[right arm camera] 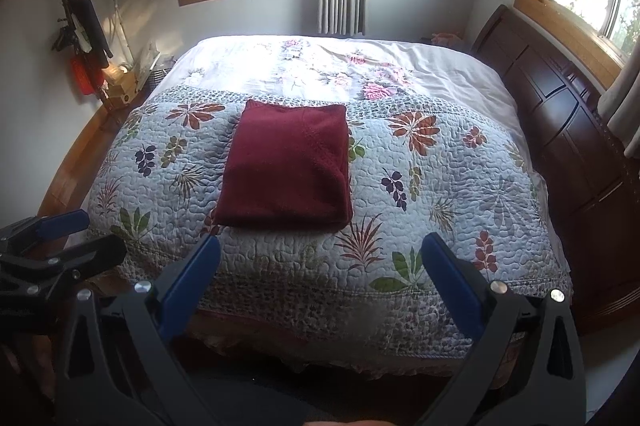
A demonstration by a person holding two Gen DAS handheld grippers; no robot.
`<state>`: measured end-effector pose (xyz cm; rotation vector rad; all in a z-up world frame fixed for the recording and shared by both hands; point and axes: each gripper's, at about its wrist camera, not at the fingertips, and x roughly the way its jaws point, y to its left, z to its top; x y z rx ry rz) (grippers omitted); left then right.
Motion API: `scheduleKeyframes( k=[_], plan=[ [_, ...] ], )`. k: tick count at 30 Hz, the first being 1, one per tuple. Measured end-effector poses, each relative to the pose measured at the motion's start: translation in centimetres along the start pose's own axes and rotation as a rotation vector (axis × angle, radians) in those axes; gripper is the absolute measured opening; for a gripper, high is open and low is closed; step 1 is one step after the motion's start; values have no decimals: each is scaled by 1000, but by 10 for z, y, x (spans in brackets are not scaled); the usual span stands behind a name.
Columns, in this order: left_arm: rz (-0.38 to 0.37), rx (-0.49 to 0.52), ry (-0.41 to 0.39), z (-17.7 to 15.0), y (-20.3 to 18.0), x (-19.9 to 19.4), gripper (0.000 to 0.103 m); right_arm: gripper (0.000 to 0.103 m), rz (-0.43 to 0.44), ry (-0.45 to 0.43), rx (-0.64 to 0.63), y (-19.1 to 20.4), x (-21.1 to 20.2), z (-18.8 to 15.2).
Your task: Fold small clothes
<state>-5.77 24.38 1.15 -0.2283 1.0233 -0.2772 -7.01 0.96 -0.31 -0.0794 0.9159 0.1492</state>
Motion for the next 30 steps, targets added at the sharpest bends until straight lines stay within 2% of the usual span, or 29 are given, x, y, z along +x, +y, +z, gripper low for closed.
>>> scheduleKeyframes(
  k=[30],
  plan=[
    [6, 9, -2, 7, -2, -3, 99, 100, -2, -8, 3, 0, 3, 8]
  ],
)
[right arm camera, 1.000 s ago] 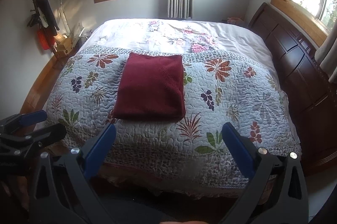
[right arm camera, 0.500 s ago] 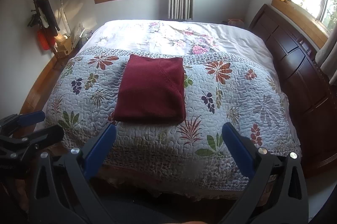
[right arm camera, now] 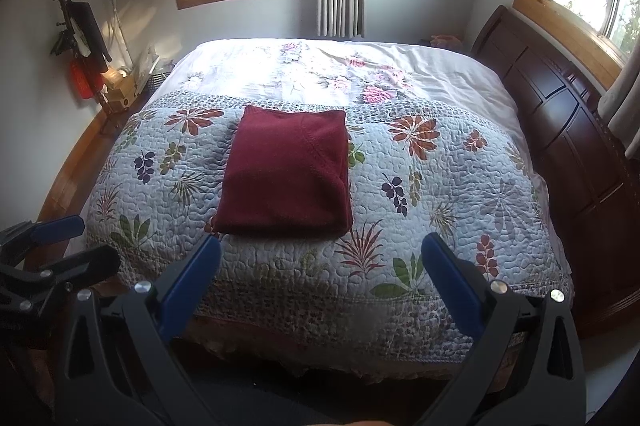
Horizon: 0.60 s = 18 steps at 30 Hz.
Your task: Fold small clothes
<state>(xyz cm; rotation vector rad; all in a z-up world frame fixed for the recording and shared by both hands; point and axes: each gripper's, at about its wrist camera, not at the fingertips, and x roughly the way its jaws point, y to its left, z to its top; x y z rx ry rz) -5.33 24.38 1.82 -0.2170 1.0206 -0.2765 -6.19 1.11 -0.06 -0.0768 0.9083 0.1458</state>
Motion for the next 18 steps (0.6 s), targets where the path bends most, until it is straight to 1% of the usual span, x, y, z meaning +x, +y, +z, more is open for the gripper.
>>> scheduleKeyframes(
  k=[18],
  plan=[
    [-7, 5, 14, -1, 1, 3, 99, 100, -9, 8, 20, 2, 2, -4]
  ],
)
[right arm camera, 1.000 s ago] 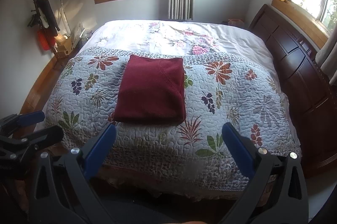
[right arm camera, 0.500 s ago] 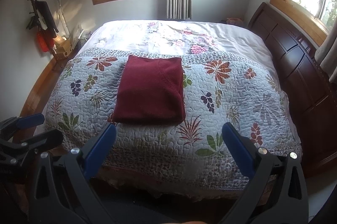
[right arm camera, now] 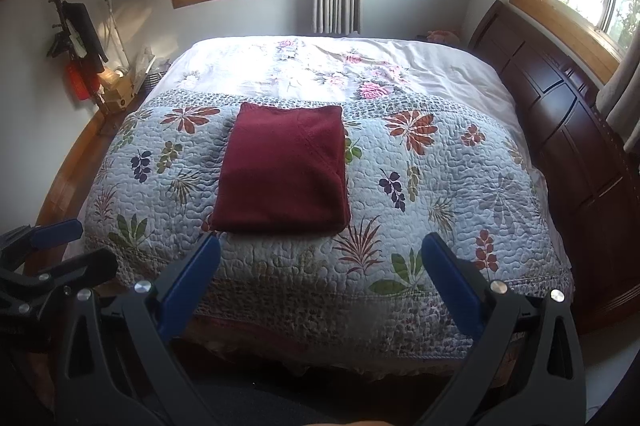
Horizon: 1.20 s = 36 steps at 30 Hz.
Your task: Fold small clothes
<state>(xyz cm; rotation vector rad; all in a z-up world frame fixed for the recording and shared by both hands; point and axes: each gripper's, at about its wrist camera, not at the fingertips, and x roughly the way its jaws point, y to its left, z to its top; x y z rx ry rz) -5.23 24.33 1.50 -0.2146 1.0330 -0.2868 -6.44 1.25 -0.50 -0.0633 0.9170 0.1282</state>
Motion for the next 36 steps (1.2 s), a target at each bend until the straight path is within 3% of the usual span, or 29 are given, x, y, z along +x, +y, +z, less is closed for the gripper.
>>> scheduleKeyframes(
  k=[36],
  plan=[
    [-6, 11, 19, 7, 4, 9, 99, 100, 3, 12, 6, -5, 7, 2]
  ],
)
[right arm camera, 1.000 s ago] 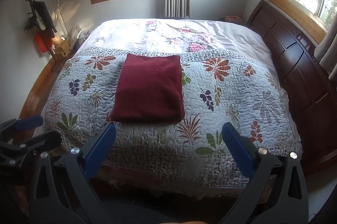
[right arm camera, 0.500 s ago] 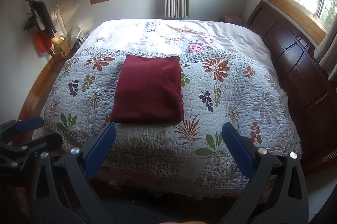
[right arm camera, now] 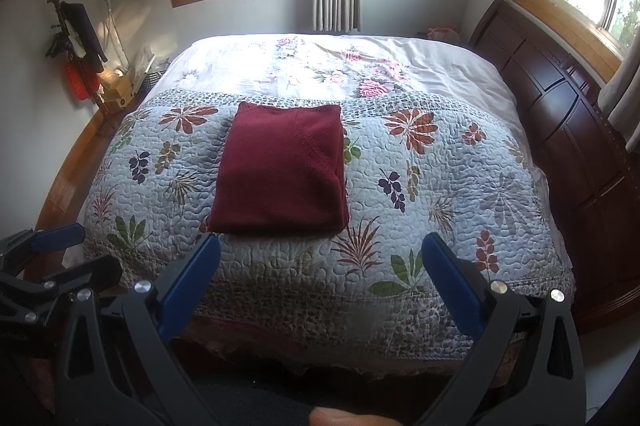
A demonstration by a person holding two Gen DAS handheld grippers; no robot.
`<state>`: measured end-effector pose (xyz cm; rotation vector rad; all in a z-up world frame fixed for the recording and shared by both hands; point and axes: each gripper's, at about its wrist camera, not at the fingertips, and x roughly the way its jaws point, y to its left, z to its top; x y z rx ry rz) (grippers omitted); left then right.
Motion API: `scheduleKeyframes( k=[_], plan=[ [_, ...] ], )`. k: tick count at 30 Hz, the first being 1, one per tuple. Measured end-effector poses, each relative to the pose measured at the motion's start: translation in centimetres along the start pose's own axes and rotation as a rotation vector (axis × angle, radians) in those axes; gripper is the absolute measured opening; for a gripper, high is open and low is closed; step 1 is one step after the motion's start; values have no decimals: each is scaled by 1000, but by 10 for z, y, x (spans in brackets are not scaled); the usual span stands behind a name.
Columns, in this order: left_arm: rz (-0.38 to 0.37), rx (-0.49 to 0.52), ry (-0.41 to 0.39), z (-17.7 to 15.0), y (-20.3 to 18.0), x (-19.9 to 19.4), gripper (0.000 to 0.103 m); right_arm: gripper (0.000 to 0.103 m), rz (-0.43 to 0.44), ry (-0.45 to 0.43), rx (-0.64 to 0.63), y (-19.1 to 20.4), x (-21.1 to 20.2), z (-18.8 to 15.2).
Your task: Fold small clothes
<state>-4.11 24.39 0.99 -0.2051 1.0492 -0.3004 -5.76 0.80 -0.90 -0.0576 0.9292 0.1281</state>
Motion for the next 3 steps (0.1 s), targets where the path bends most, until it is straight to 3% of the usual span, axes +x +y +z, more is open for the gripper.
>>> scheduleKeyframes(
  k=[3],
  plan=[
    [0, 1, 1, 2, 0, 1, 99, 100, 3, 3, 5, -2, 1, 1]
  ],
)
